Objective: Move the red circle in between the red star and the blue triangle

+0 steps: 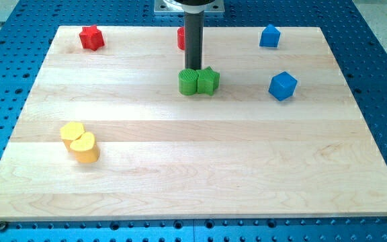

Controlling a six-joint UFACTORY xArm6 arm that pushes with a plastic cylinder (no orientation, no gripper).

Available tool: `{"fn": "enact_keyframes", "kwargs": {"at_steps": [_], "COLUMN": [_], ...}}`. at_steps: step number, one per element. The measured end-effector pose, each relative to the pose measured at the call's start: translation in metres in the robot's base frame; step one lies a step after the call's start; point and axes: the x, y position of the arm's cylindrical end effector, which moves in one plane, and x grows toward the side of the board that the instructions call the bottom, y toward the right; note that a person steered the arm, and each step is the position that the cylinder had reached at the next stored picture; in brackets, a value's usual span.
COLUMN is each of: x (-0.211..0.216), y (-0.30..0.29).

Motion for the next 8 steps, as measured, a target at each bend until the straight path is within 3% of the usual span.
{"fn": "enact_keyframes", "kwargs": {"at_steps": [3, 5, 7, 8], "x": [-0.013, -0.013, 0.042, 0.059], "y": [-0.001, 0.032, 0.076, 0.046]}}
